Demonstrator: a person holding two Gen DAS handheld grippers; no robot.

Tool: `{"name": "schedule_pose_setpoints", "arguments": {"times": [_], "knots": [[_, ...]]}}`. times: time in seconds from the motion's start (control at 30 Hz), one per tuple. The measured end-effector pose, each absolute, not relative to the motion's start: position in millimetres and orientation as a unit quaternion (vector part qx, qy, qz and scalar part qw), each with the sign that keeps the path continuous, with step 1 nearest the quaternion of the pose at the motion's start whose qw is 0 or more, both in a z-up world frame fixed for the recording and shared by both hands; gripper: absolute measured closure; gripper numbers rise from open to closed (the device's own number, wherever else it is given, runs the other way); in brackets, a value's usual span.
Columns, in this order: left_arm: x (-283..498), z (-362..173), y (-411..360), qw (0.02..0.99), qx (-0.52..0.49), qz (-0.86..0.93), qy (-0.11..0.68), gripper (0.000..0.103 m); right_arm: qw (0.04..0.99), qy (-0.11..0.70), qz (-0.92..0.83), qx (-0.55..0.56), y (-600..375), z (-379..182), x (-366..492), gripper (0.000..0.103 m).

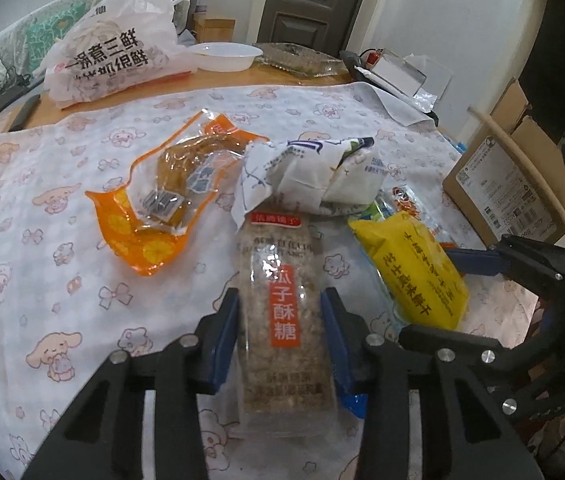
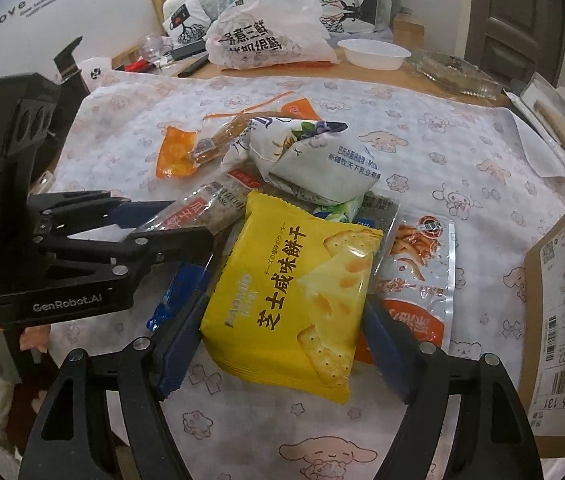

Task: Organize snacks
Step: 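Lift both held packs and carry them over the cardboard box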

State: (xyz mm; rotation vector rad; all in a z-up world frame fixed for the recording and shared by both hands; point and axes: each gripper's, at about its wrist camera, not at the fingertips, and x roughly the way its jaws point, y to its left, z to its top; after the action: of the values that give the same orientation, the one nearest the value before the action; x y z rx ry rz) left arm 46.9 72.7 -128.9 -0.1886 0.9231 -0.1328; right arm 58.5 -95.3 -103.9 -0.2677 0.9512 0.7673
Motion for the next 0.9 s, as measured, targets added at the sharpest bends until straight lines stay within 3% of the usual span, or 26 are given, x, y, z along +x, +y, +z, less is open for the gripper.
{"name": "schedule_pose_setpoints", "arguments": {"times": [0.77,0.9], "knots": [[13.9,-124.5,91.3,0.891,-0.114,-0.075,0.434,0.066,0.831,0.457,0.317,-0.01,-99.8,-107.5,86.3,0.021],[13.2,-124.2,96.0,0.891,-0.117,-0.07,0.433,0.066,0.84,0.45,0.302,-0.023,-97.5,-107.9,86.3,0.032]]}}
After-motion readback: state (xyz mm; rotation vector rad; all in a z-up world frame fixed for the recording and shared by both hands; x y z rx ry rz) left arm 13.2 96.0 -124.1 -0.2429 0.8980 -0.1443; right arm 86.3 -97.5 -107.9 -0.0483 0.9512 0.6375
